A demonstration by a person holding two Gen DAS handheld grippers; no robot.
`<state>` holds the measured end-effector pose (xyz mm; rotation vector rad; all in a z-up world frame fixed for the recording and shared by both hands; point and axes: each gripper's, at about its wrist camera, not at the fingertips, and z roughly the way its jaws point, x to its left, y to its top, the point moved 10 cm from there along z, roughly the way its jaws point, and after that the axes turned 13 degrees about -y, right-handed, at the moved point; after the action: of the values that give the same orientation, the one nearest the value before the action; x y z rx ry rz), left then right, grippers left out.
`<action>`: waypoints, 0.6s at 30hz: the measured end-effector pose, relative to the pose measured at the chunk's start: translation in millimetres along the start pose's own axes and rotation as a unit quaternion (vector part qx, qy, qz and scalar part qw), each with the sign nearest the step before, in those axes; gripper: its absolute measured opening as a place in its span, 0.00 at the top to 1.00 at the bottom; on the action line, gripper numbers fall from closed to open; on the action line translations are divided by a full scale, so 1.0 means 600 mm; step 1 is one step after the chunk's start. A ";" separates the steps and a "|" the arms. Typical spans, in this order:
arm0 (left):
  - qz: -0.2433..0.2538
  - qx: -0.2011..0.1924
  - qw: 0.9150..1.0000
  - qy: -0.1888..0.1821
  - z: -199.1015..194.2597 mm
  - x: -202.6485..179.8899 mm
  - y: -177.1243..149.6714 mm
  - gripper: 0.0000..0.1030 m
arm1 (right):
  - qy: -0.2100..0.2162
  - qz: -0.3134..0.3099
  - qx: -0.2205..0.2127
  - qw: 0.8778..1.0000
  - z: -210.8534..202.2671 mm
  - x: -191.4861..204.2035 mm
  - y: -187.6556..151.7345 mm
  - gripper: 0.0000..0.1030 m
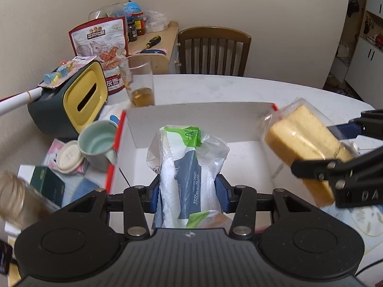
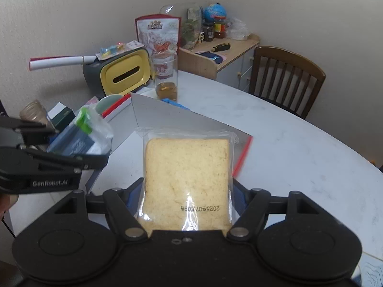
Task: Organize objects
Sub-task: 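Lower the wipes bag and bread into the red box and open both grippers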
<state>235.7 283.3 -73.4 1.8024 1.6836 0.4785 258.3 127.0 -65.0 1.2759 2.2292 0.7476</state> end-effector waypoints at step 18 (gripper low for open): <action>0.033 0.124 0.992 0.013 0.191 0.080 0.000 0.56 | -0.032 -0.071 0.092 0.993 0.181 0.099 -0.008 0.31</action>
<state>315.0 308.8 -165.5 2.0407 1.7702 0.3323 295.8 201.8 -156.7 1.1908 2.3515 0.4518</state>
